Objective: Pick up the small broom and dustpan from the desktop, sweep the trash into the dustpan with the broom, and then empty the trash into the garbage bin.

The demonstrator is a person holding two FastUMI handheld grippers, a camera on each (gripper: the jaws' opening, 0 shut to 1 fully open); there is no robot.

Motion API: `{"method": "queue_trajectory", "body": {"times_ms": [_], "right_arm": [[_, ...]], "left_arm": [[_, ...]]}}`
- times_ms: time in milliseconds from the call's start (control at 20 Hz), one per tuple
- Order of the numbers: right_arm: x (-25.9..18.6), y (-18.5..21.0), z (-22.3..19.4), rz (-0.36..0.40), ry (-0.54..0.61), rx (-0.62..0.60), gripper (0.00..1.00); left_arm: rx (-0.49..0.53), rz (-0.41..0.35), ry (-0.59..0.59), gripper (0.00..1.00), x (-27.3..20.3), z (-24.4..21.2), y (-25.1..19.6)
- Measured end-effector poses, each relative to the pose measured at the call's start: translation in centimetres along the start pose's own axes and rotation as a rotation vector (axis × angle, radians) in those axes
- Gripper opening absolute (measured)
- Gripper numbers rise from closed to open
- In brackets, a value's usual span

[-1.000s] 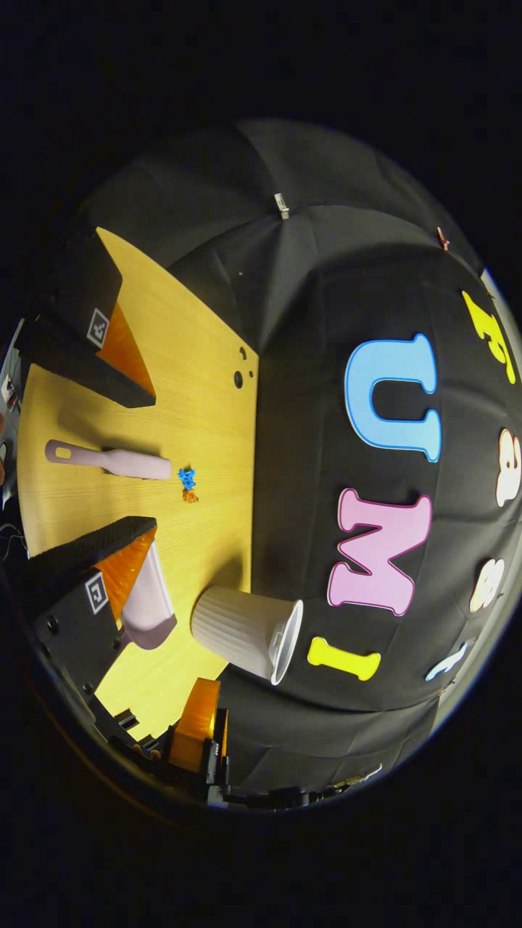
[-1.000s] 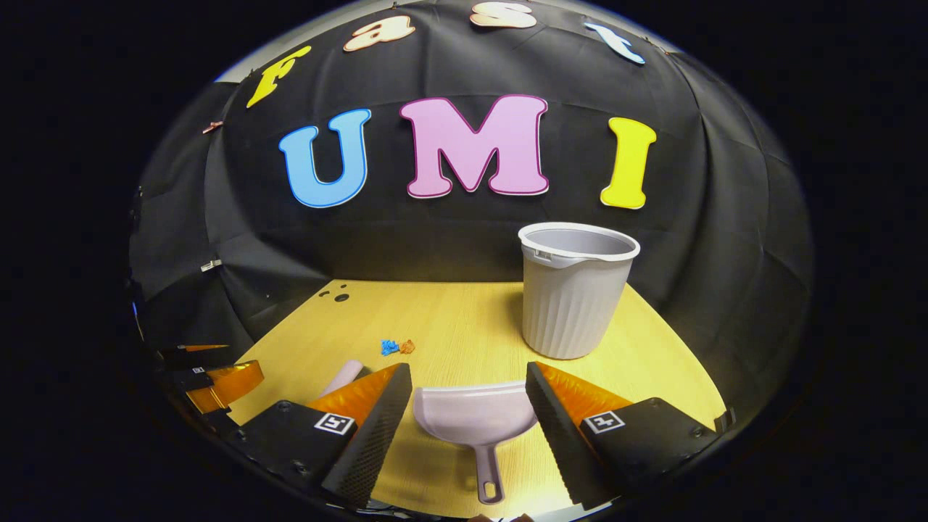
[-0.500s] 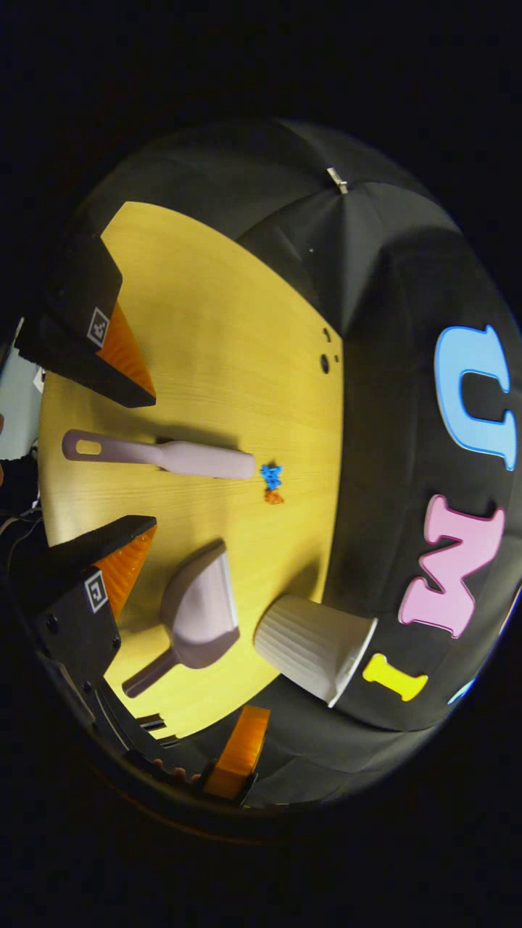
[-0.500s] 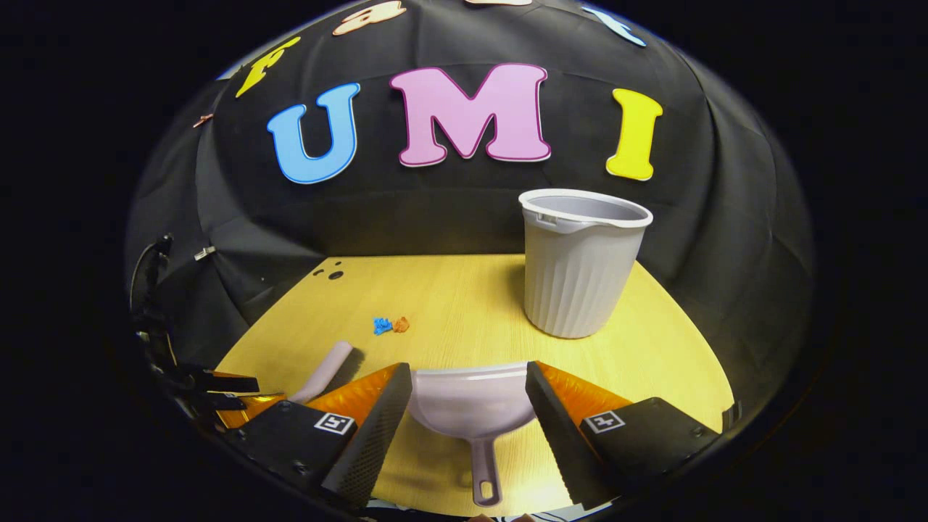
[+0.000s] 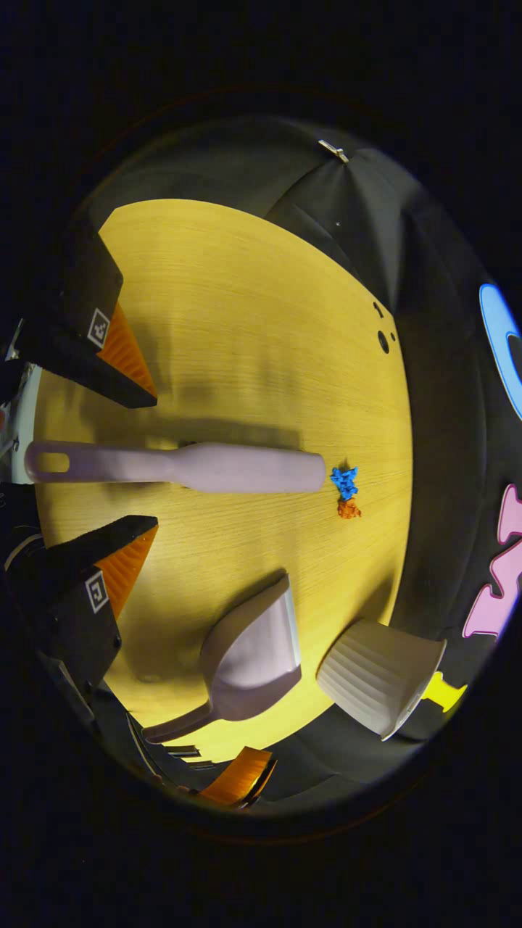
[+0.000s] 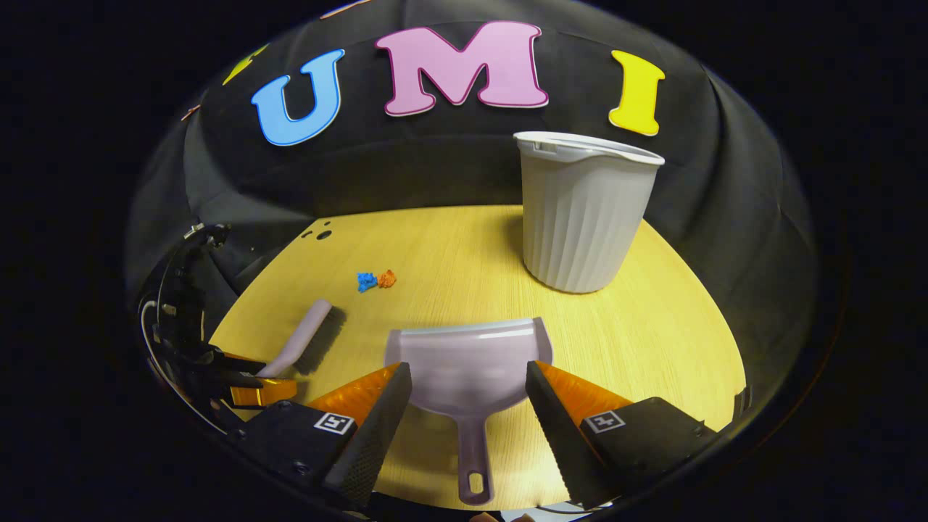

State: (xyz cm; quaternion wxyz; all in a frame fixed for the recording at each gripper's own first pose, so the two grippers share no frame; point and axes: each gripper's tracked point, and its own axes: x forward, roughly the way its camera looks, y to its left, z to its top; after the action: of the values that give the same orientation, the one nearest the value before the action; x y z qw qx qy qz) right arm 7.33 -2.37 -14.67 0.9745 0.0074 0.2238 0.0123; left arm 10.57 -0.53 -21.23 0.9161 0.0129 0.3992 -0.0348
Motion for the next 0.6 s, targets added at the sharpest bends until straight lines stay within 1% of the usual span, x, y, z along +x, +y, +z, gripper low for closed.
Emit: {"method": "queue_trajectory", "body": {"times_ms": [250, 300, 450, 500, 600], "right_arm": [[1.2, -0.5, -1.6, 0.012, 0.067, 0.020, 0.99], [1.5, -0.6, -1.7, 0.011, 0.075, 0.023, 0.99], [1.8, -1.0, -2.5, 0.006, 0.114, 0.035, 0.99], [1.9, -1.0, -3.0, 0.009, 0.130, 0.038, 0.99], [2.1, -1.2, -3.8, 0.010, 0.164, 0.041, 0.99]], "left_arm": [[0.057, -0.001, 0.088, 0.92, 1.9, 0.1, -0.1], [0.064, 0.000, 0.103, 0.88, 2.3, 0.0, -0.2], [0.062, -0.004, 0.109, 0.85, 3.4, 0.4, -0.5], [0.054, -0.008, 0.109, 0.82, 3.8, 0.4, -0.6], [0.050, 0.000, 0.100, 0.69, 4.1, 0.7, -0.3]]}}
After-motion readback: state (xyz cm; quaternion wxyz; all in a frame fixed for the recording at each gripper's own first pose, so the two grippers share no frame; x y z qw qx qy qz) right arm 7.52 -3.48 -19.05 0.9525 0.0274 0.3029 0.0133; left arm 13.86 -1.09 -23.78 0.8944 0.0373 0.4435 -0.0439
